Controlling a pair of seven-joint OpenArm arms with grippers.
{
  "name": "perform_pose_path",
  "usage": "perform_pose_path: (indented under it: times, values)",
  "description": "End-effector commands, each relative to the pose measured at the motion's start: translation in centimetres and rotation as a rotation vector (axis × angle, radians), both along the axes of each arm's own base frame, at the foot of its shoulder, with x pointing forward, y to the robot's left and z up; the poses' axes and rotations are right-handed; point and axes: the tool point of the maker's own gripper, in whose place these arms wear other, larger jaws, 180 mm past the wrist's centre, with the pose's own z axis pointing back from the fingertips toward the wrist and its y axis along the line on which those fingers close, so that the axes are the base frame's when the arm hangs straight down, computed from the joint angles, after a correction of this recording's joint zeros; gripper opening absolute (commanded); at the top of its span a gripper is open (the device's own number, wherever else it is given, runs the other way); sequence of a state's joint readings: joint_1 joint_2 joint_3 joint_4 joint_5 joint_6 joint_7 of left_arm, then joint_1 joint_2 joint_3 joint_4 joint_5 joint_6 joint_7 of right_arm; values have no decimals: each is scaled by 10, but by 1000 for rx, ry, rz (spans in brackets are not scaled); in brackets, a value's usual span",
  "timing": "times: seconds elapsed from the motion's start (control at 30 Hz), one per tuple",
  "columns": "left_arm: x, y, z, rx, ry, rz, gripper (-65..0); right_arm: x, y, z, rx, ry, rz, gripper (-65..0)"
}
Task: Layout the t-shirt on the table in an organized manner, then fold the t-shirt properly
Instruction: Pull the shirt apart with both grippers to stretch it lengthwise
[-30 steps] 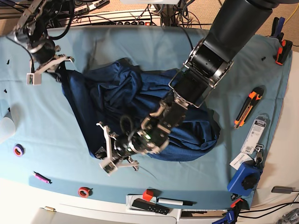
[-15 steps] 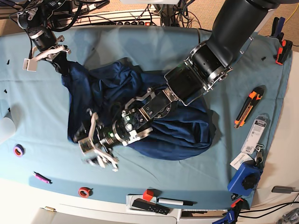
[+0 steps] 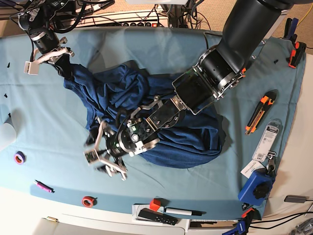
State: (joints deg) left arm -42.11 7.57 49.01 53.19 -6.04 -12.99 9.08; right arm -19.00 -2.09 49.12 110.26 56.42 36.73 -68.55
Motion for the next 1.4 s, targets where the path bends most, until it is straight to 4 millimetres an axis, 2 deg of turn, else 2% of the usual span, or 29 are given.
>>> perform_pose_path:
  times: [0.0,0.17,0.2,0.27,0.33,0.47,0.57,0.67,0.77,0.97,1.07,1.17,1.27,1.37]
  values:
    - [0,-16,30,-48,-44,-40,-215,5,-3,13,-13,-55,1,-650]
    - [-6,-15,19,-20,32,-49,-217,5,0,14,-43,-64,42,-650]
    - [-6,-16,22,-47,57,-41,-217,5,0,14,-44,-63,44,-621]
    - [-8,-18,25,-82,90,-36,-228,4,0,13,-44,-55,47,-463]
    - [-9,-18,27,-86,96,-40,-236,2,1,10,-44,-41,54,-363]
    - [-8,-11,32,-92,133,-45,-236,1,-2,10,-56,-30,60,-353]
    - [-3,-2,46,-174,213,-45,-236,5,-12,19,-94,-52,67,-353]
    - [8,21,65,-292,304,-45,-236,13,-24,34,-134,-109,58,-353]
    - [23,52,78,-389,380,-30,-236,23,-32,47,-169,-150,57,-353]
    - [47,126,85,-519,442,22,-236,56,-42,74,-234,-249,20,-353]
    - [54,166,75,-559,452,80,-236,71,-49,87,-276,-292,-9,-353]
    - [54,202,54,-582,474,147,-236,82,-56,96,-319,-316,-36,-353]
    - [48,233,28,-599,512,216,-236,89,-61,103,-361,-332,-56,-354]
    - [38,258,6,-645,538,274,-236,99,-56,104,-415,-346,-46,-354]
